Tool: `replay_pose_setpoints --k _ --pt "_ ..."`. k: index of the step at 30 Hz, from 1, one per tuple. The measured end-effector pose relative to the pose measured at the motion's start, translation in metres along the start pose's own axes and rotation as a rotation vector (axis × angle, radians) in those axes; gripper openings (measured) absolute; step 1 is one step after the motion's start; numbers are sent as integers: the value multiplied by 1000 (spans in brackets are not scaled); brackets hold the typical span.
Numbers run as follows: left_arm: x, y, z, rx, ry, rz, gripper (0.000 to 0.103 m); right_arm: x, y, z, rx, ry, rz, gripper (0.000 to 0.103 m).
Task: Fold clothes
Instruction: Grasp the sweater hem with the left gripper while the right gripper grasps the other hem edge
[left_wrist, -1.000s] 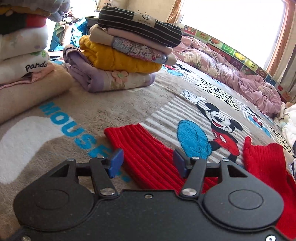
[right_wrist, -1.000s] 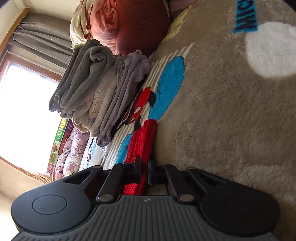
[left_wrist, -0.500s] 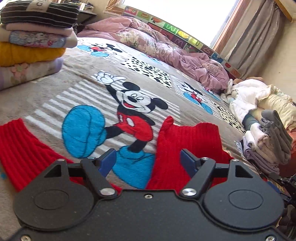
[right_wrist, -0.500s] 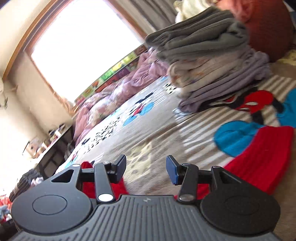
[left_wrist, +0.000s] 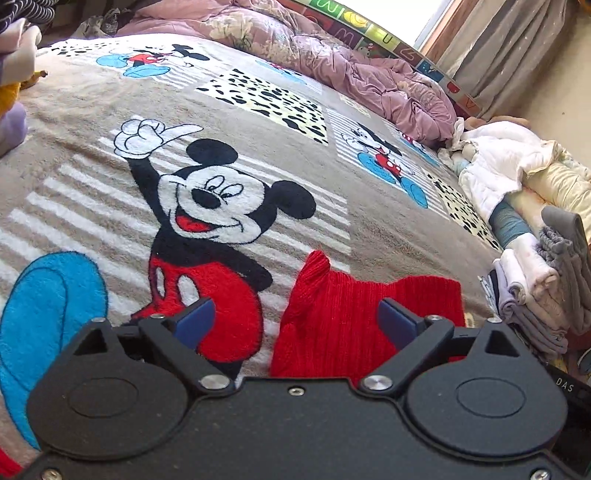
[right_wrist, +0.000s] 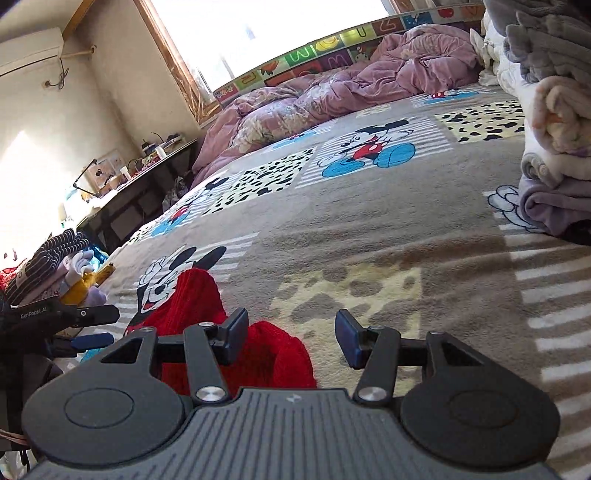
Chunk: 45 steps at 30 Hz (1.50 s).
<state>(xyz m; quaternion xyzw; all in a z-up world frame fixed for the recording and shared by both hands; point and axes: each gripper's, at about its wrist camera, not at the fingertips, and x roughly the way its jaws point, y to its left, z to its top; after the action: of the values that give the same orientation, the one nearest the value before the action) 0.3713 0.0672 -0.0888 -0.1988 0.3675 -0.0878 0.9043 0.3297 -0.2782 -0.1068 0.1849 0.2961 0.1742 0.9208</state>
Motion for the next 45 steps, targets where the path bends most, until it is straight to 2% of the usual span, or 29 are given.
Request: replay_pose_setpoints --k 3,5,6,7,8,9,10,14,16,18,19,20,21,22,24,26,28,29,30,31,32,37,39,40,41,42,43,44,45 --pt "14 11 -2 -51 27 -31 71 18 -2 -1 -13 64 22 50" --pt "19 14 -4 -50 26 -39 65 26 0 -6 -25 95 58 42" --pt "19 14 -4 -47 25 -53 62 27 0 -8 -31 97 78 33" --pt "19 14 -5 -46 30 -78 51 25 0 -10 -35 85 110 33" --pt "19 14 -5 -46 35 -103 27 22 -1 -11 -37 69 144 31" --pt "17 14 -5 -41 30 -136 13 15 -4 -9 -27 37 184 26" --pt "15 13 -5 -36 25 -169 10 9 -7 -7 -16 7 224 21" --pt "-14 16 6 -56 -64 -268 10 -26 -26 5 43 -117 292 6" --pt "-11 20 7 -75 -53 -223 10 -44 -45 10 117 -193 296 4" --pt "2 29 5 -114 -6 -140 18 -46 -60 14 159 -177 212 5" --pt "9 35 4 -153 33 -103 51 -43 -66 15 180 -159 179 9" --pt "12 41 4 -201 50 -109 77 -37 -72 13 210 -139 182 10" --pt "10 41 6 -220 49 -131 86 -31 -74 12 227 -126 189 22" --pt "9 41 8 -239 48 -153 102 -23 -71 13 231 -105 202 46" --pt "5 29 12 -177 30 -76 103 -6 -56 15 187 -50 215 65" --pt "11 21 9 -103 28 -55 103 10 -40 14 133 5 210 64" --pt "17 22 3 -107 33 -73 101 25 -33 7 94 71 175 53" --pt "19 23 0 -106 31 -78 93 32 -31 2 81 101 164 48" --pt "20 21 0 -91 30 -63 81 38 -30 -2 72 126 157 33" --pt "21 20 0 -75 29 -48 44 39 -30 -7 82 126 172 30" --pt "22 22 0 -91 43 -72 12 34 -33 -6 105 103 194 28" --pt "-4 26 7 -116 -59 -242 10 -6 -56 1 197 -92 345 22" --pt "-2 26 10 -100 -45 -170 10 -21 -65 3 226 -163 384 22" --pt "5 29 9 -99 -5 -154 11 -20 -68 3 235 -141 308 27" --pt "14 33 6 -105 50 -140 16 -18 -72 4 248 -120 240 33" --pt "18 35 5 -118 68 -113 19 -14 -78 3 284 -100 216 54" --pt "17 37 6 -134 58 -120 32 -9 -85 2 328 -84 208 64" --pt "16 39 7 -149 49 -127 52 -4 -91 1 363 -69 199 64" --pt "15 40 8 -170 39 -136 62 0 -90 2 358 -59 191 64"
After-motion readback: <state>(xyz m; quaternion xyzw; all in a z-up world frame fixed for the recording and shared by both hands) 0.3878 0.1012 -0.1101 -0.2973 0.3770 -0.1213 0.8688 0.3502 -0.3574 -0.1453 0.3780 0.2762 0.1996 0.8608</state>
